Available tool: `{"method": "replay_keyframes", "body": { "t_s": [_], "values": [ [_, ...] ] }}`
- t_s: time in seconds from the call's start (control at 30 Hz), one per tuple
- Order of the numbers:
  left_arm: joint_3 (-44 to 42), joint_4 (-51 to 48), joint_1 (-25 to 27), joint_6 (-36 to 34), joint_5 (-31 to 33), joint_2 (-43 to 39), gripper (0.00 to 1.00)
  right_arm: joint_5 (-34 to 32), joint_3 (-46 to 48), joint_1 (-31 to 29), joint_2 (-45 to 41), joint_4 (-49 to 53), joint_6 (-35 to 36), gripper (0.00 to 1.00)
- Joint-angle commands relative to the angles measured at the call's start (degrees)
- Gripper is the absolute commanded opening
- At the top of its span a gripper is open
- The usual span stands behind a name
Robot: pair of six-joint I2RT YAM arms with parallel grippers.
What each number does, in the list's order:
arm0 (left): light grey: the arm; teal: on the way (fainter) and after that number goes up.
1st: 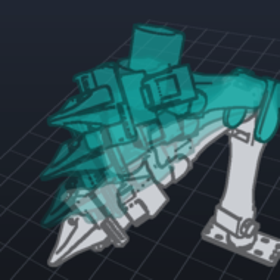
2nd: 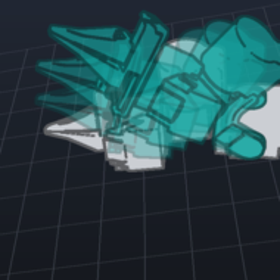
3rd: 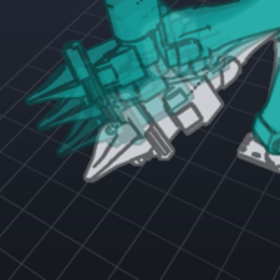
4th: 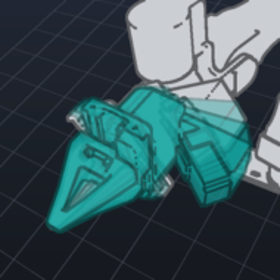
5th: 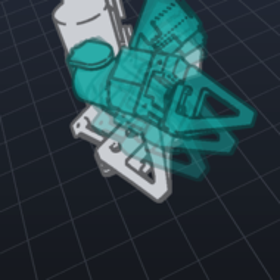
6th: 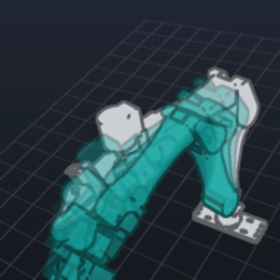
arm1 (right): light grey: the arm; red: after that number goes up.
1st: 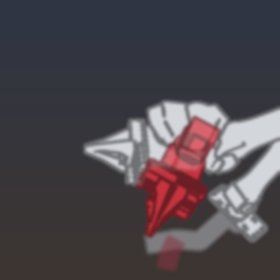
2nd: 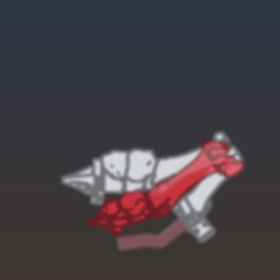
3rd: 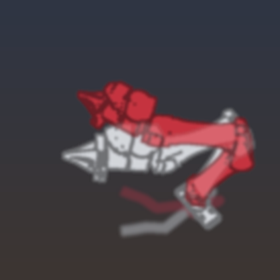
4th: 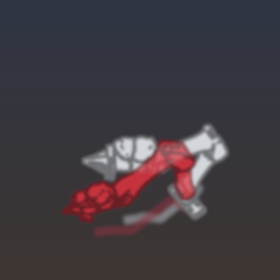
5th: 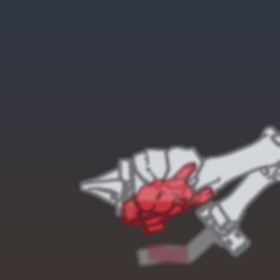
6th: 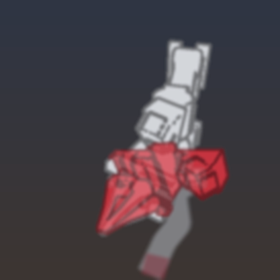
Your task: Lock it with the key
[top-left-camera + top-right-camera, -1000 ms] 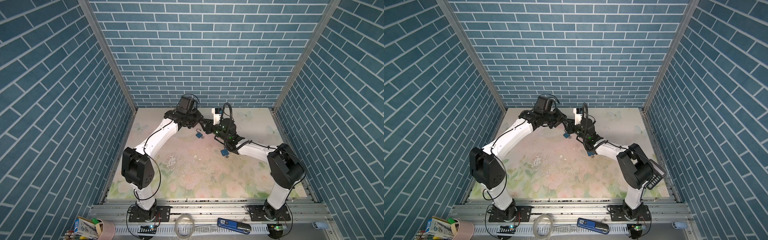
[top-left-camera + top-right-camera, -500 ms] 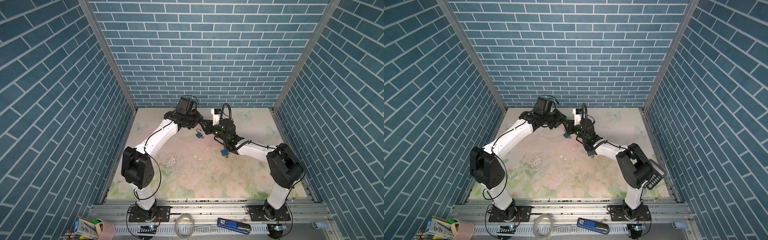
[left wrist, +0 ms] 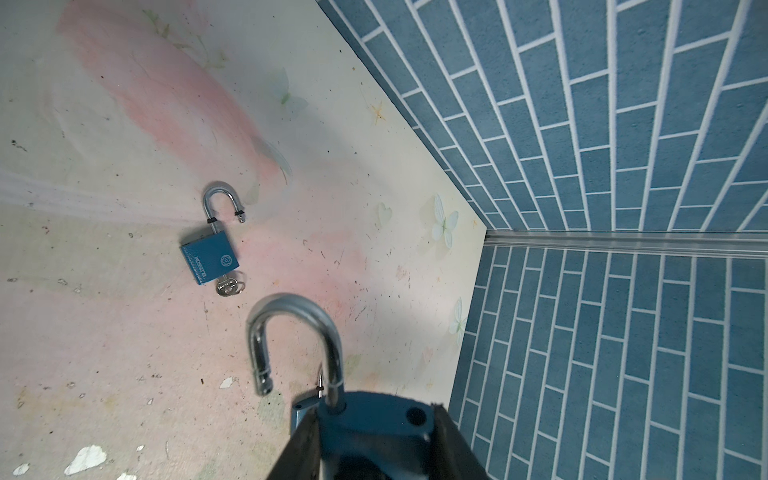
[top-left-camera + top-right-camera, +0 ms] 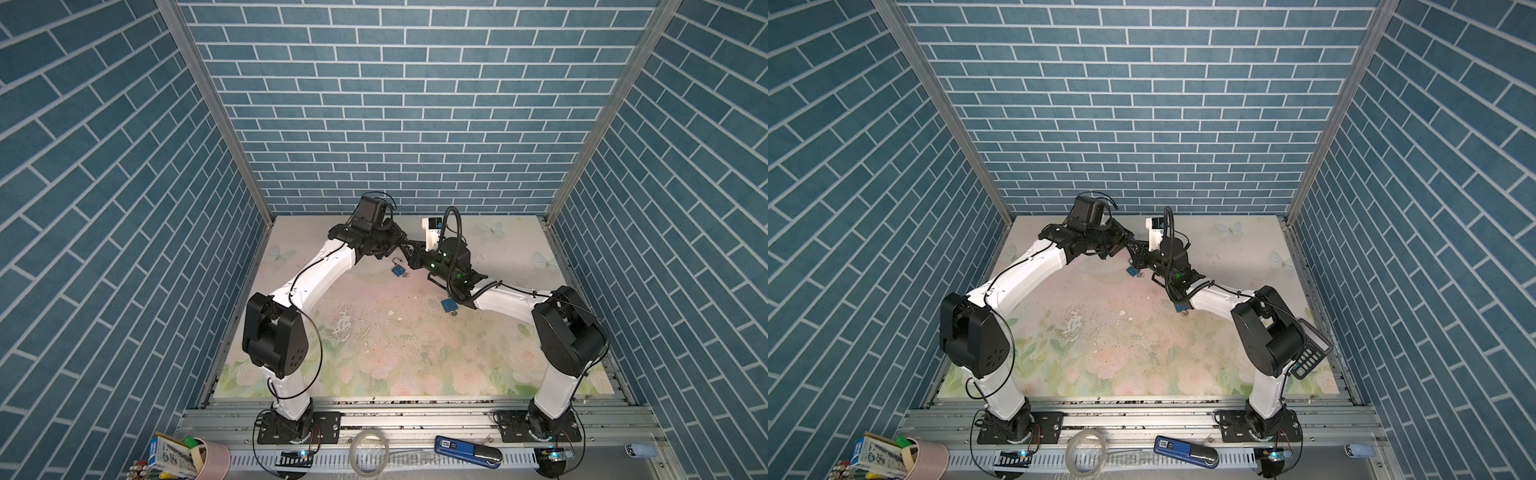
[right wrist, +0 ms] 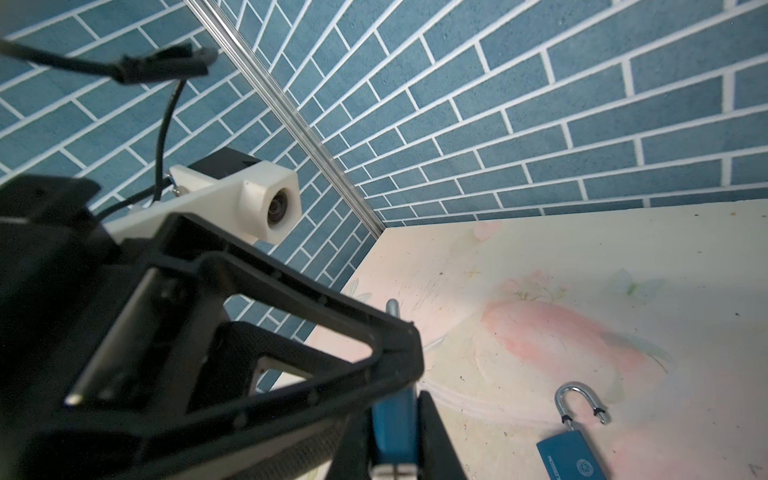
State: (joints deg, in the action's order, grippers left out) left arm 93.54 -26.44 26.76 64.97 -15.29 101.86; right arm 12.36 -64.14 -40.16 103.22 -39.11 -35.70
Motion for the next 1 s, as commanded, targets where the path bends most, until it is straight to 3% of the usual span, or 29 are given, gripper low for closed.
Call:
{"method": "replay_keyframes", "body": {
  "t_s": [0.0,0.07,0.13,0.37,0.63,0.73,0.8,0.97],
  "values": [
    [-1.6,2.2,-0.3,-1.4,-1.0,-3.4,0.4,2.1,-1.2,0.4,-0.7,-1.9,2.6,0.0],
    [-2.7,2.1,-0.5,-3.4,0.1,-4.9,0.54,3.7,-0.6,1.0,-1.3,-2.6,3.2,0.0],
    [-3.8,1.6,-1.1,-4.9,1.0,-6.7,0.62,7.6,-0.4,2.1,-2.0,-3.5,3.4,0.0],
    [-8.0,1.6,-2.8,-7.9,0.1,-11.3,0.71,10.4,-0.3,4.3,-4.0,-1.4,4.7,0.0],
    [-14.2,0.3,-5.0,-18.0,-4.3,-17.7,0.76,21.0,0.3,7.8,-8.6,5.3,7.4,0.0],
    [-21.4,10.1,-4.8,-23.0,-6.8,-22.8,0.78,24.0,0.3,9.2,-9.8,8.4,7.8,0.0],
    [-24.8,14.0,-4.8,-27.9,-6.6,-25.8,0.87,25.5,0.2,9.6,-10.4,10.0,7.8,0.0],
    [-27.8,14.9,-4.9,-40.5,-6.2,-29.5,1.0,29.0,-0.6,10.2,-10.9,13.5,7.2,0.0]
  ]
}}
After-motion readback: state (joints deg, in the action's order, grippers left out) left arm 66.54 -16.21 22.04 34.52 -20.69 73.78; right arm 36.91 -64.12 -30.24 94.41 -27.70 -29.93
